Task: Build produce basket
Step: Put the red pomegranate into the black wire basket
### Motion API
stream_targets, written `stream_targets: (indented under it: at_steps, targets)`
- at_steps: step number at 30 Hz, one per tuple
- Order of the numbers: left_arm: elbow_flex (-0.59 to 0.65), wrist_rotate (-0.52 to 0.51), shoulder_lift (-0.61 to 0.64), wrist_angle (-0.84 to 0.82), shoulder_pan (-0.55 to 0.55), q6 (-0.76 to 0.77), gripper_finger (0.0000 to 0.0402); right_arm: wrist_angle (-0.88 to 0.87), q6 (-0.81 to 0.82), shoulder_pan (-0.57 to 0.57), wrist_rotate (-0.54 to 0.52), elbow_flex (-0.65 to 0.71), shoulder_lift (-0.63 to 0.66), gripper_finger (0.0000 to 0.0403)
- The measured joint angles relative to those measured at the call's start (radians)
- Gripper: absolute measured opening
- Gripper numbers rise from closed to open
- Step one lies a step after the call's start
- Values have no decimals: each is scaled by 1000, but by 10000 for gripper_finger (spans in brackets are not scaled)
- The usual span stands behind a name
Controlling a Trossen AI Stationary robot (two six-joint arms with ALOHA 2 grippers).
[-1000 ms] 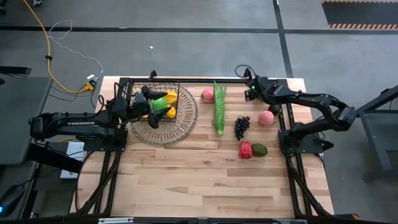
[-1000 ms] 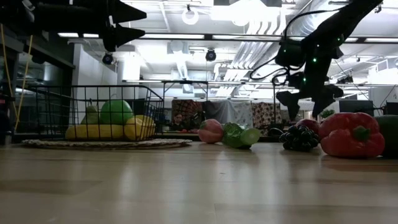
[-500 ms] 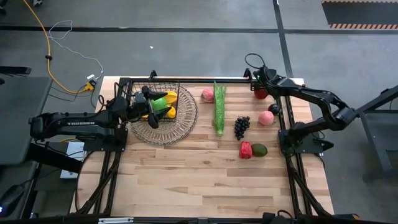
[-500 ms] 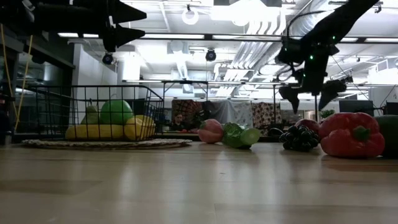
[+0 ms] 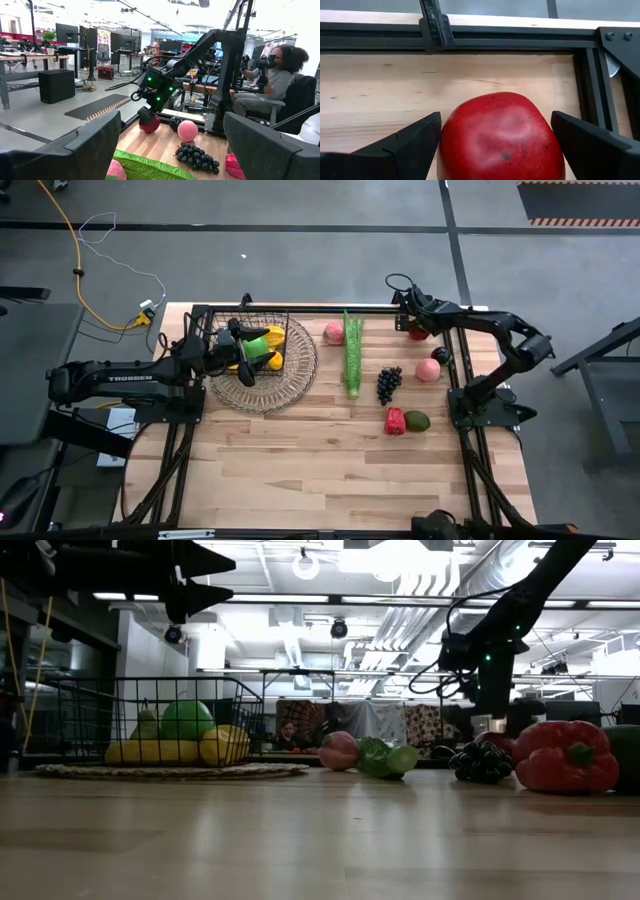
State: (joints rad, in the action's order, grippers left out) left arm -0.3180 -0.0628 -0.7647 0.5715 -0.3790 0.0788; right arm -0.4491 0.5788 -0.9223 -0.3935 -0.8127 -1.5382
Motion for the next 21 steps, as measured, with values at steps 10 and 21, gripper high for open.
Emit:
stream_targets:
  at_steps: [10, 21]
  targets:
    - [0, 0, 0, -6, 0, 0, 340, -32, 23, 8, -4, -4, -26, 367]
    - [0, 0, 0, -6, 0, 0, 340, -45, 27, 8, 12, -4, -27, 367]
